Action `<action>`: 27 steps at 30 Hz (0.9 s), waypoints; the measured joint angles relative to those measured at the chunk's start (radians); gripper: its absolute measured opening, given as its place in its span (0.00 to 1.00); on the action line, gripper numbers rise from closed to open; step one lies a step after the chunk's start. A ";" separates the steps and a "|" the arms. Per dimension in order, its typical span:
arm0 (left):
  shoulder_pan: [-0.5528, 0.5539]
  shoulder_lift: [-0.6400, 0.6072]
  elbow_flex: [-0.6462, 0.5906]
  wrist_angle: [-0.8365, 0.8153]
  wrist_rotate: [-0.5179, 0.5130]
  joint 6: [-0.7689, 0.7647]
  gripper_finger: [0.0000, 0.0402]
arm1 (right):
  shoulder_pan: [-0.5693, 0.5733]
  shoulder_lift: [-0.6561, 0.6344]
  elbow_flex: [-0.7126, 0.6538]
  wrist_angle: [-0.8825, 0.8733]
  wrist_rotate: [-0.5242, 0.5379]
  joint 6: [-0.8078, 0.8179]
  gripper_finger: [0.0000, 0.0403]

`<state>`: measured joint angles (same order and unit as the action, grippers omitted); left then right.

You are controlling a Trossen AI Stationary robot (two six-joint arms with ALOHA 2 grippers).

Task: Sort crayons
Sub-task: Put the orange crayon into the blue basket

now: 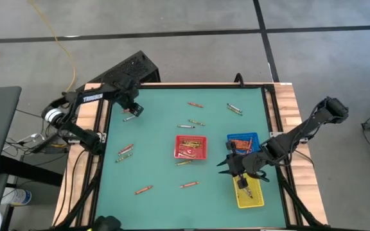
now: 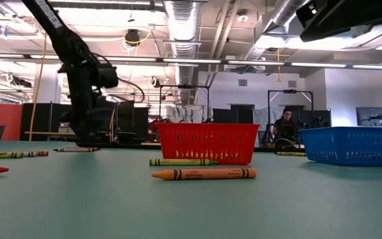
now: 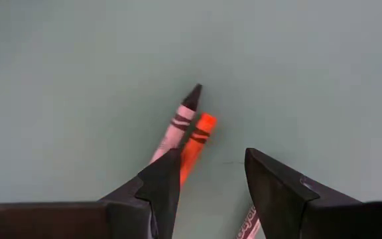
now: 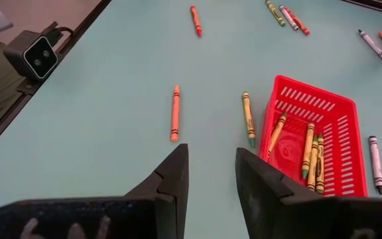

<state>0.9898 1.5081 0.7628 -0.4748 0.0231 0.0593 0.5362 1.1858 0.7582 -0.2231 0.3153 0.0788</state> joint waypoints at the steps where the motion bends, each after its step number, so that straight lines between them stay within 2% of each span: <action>1: -0.006 0.010 0.002 0.002 0.000 -0.001 0.38 | 0.000 0.000 0.000 0.000 0.000 0.000 0.29; 17: -0.030 0.048 0.009 0.003 -0.040 0.038 0.24 | 0.000 0.000 0.000 -0.001 0.000 0.002 0.29; 27: -0.029 0.048 0.009 0.015 -0.050 0.029 0.02 | 0.000 0.000 0.000 -0.003 0.000 0.043 0.29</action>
<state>0.9604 1.5559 0.7719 -0.4601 -0.0273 0.0881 0.5365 1.1854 0.7583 -0.2263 0.3149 0.1216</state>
